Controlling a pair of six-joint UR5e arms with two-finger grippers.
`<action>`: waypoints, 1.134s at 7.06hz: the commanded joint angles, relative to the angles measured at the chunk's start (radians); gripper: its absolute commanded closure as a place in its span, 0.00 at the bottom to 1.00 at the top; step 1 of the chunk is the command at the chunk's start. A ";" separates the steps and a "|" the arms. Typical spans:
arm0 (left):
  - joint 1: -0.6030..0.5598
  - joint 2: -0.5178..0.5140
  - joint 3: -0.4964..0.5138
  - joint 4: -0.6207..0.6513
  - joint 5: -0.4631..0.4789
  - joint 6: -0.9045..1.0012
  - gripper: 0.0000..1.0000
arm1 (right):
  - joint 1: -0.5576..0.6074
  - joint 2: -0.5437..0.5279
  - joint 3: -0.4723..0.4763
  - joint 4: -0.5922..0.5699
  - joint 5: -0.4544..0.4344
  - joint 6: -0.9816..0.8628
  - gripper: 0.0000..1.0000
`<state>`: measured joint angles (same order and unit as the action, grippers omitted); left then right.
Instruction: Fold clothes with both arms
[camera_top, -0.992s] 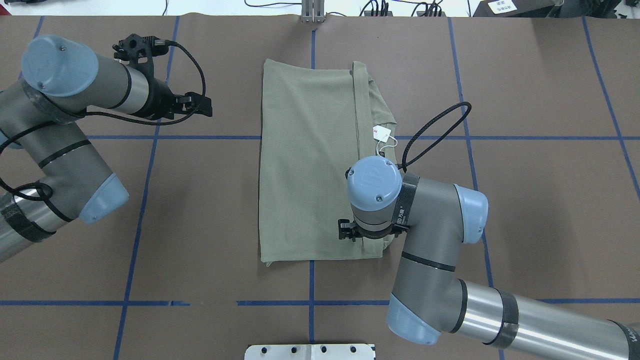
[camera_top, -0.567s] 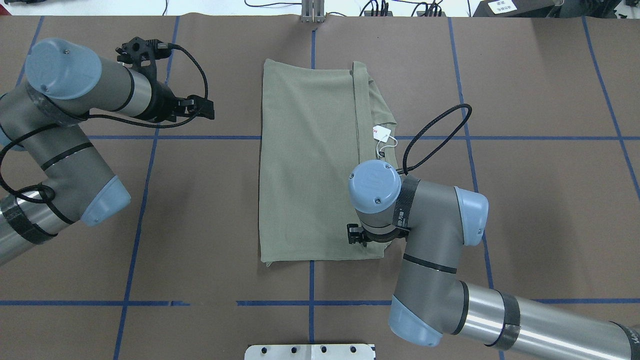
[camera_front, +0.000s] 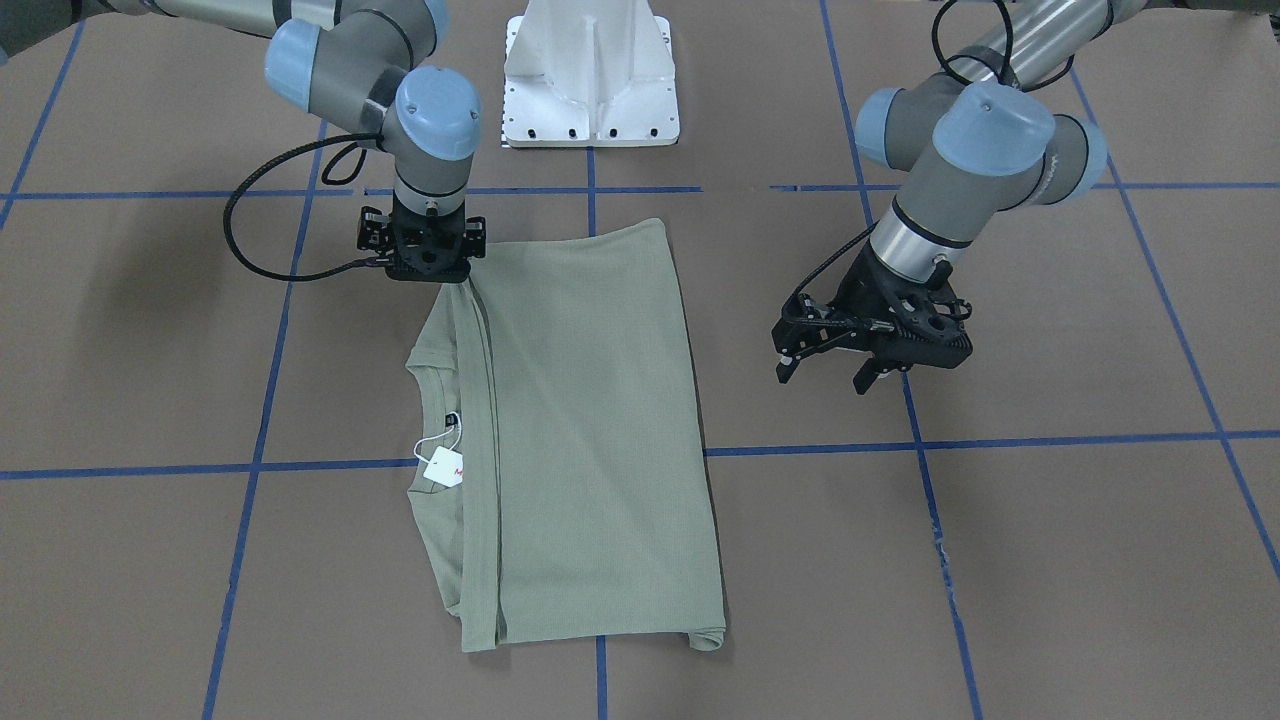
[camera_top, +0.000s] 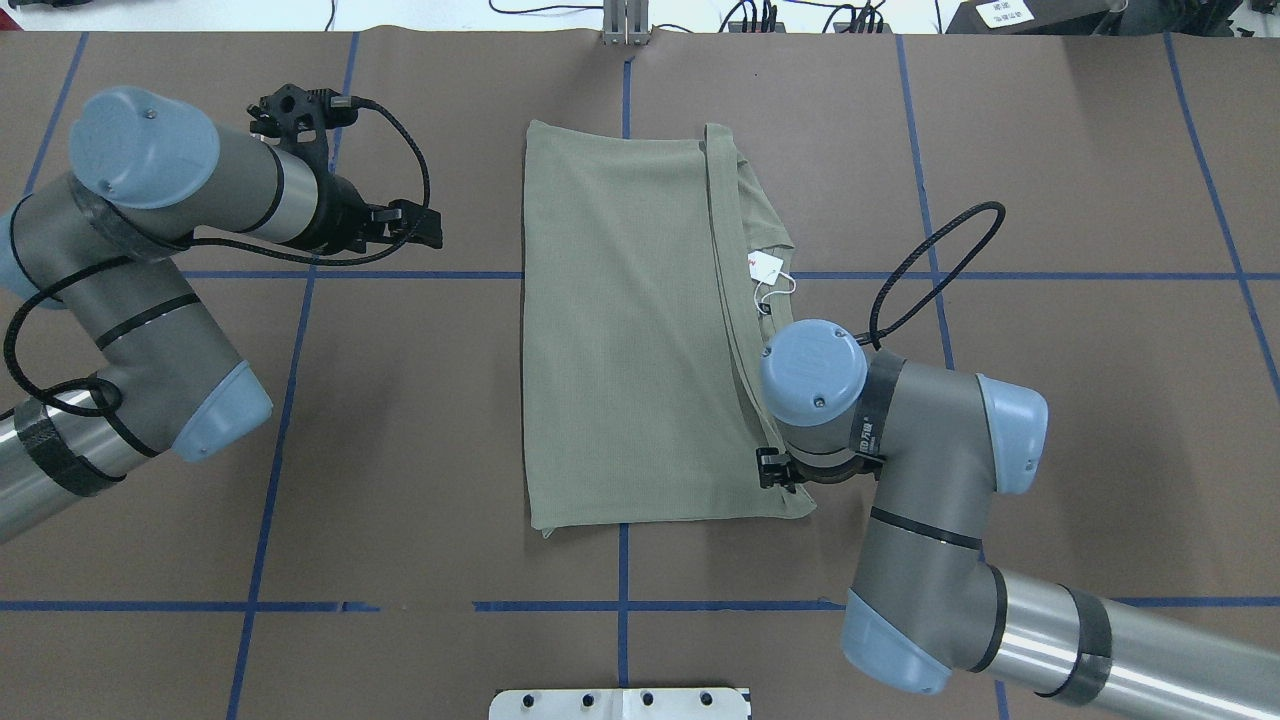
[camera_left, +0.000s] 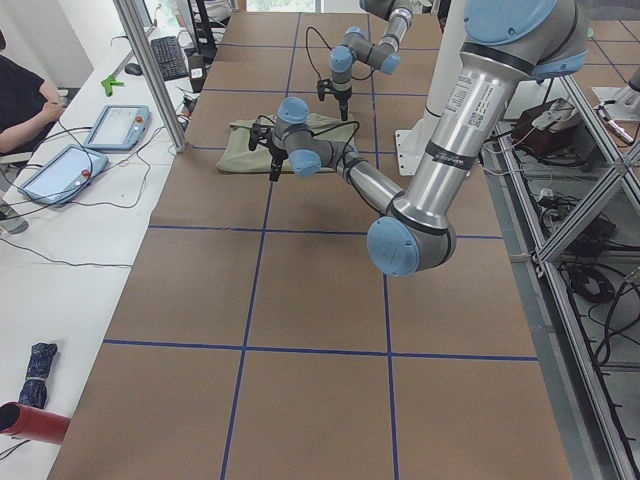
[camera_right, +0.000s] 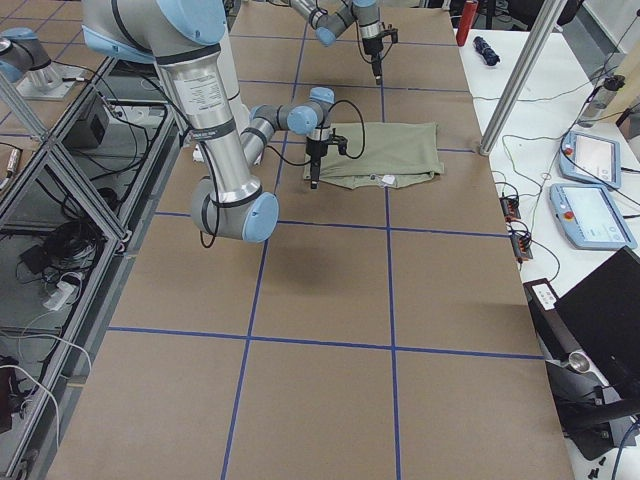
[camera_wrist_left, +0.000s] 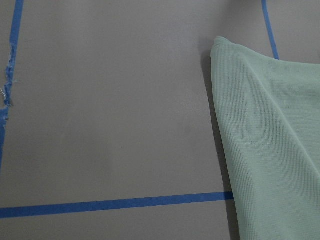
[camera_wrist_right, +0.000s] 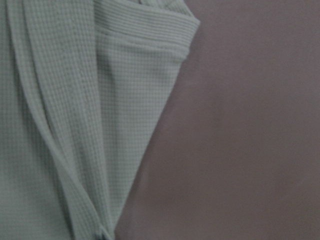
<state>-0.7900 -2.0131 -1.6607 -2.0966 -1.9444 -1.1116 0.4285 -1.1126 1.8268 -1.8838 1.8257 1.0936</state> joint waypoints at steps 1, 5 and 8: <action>0.005 -0.001 -0.002 0.001 0.001 -0.001 0.00 | 0.024 -0.075 0.089 -0.003 -0.003 -0.056 0.00; 0.006 0.002 0.009 -0.002 0.002 0.013 0.00 | 0.090 0.083 -0.025 0.009 -0.009 -0.156 0.00; 0.008 0.007 0.030 -0.005 0.004 0.015 0.00 | 0.091 0.160 -0.168 0.098 -0.003 -0.158 0.00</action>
<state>-0.7826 -2.0069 -1.6391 -2.1008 -1.9407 -1.0965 0.5192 -0.9656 1.7130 -1.8264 1.8185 0.9380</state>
